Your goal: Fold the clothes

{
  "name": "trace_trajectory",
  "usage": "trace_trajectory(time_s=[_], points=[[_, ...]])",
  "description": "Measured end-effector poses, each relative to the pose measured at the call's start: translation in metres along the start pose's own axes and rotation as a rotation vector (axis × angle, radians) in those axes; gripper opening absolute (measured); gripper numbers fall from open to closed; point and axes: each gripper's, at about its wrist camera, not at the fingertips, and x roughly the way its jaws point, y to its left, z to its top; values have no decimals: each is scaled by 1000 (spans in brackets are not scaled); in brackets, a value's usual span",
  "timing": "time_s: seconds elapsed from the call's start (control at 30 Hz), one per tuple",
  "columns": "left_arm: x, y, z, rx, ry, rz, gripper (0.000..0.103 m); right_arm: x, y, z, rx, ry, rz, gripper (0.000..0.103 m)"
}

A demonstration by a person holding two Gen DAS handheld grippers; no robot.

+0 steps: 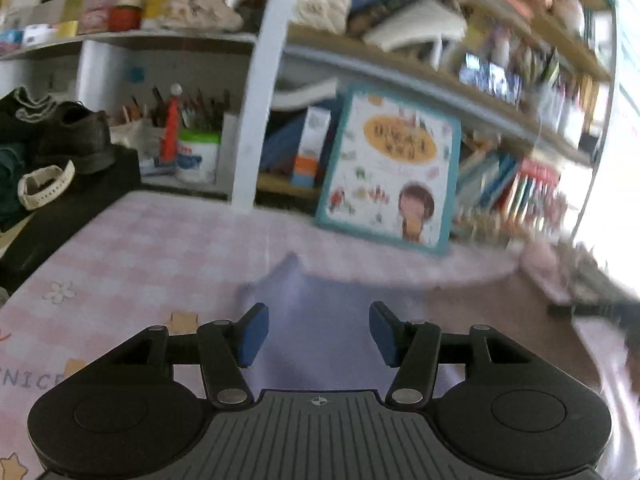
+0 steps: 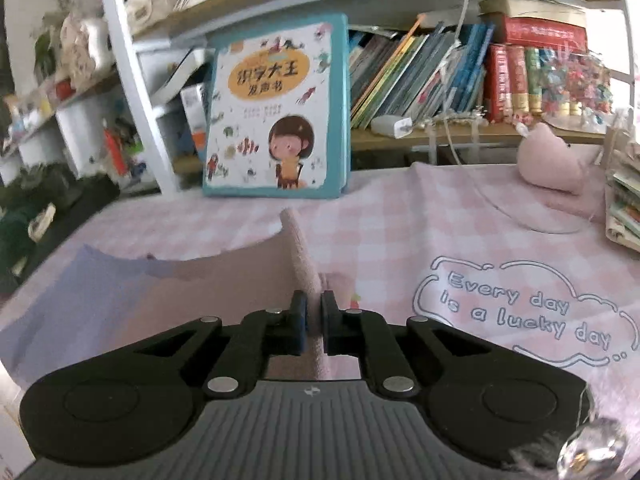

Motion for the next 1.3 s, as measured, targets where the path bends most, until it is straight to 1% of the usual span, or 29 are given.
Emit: trace_trajectory(time_s=[0.07, 0.1, 0.2, 0.27, 0.33, 0.4, 0.5, 0.6, 0.7, 0.8, 0.97, 1.07, 1.1, 1.13, 1.2, 1.27, 1.3], points=[[6, 0, -3, 0, 36, 18, 56, 15, -3, -5, -14, 70, -32, 9], [7, 0, -4, -5, 48, 25, 56, 22, -5, -9, -10, 92, -41, 12], [1, -1, -7, -3, 45, 35, 57, 13, -8, -10, 26, 65, -51, 20], [-5, -3, -9, 8, 48, 41, 57, 1, -4, -10, 11, 45, -43, 26], [-12, -7, -12, 26, 49, 45, 59, -14, 3, -13, -34, 20, -43, 40], [-19, -13, -14, 45, 49, 49, 61, -28, 11, -17, -84, 8, -40, 43], [-28, -21, -17, 66, 56, 42, 66, -49, 20, -27, -131, 6, -26, 52], [-38, -30, -22, 99, 56, 43, 67, -66, 29, -39, -183, 6, -37, 54], [-45, -36, -28, 124, 73, 51, 72, -76, 37, -53, -224, 25, -41, 61], [-47, -39, -34, 142, 104, 70, 77, -80, 41, -66, -234, 52, -28, 65], [-48, -36, -43, 109, 160, 86, 79, -83, 38, -76, -211, 81, -16, 66], [-47, -30, -48, 64, 194, 92, 80, -83, 34, -77, -190, 92, -1, 66], [-46, -27, -49, 39, 206, 88, 80, -83, 32, -76, -184, 95, 4, 66], [-45, -23, -50, -1, 219, 69, 80, -83, 30, -75, -175, 95, 11, 67], [-42, -11, -50, -120, 245, -4, 80, -82, 24, -70, -139, 96, 25, 67], [-39, 3, -52, -263, 242, -69, 80, -81, 16, -65, -99, 93, 41, 67], [-38, 10, -53, -329, 238, -85, 78, -80, 13, -62, -77, 91, 50, 67]])
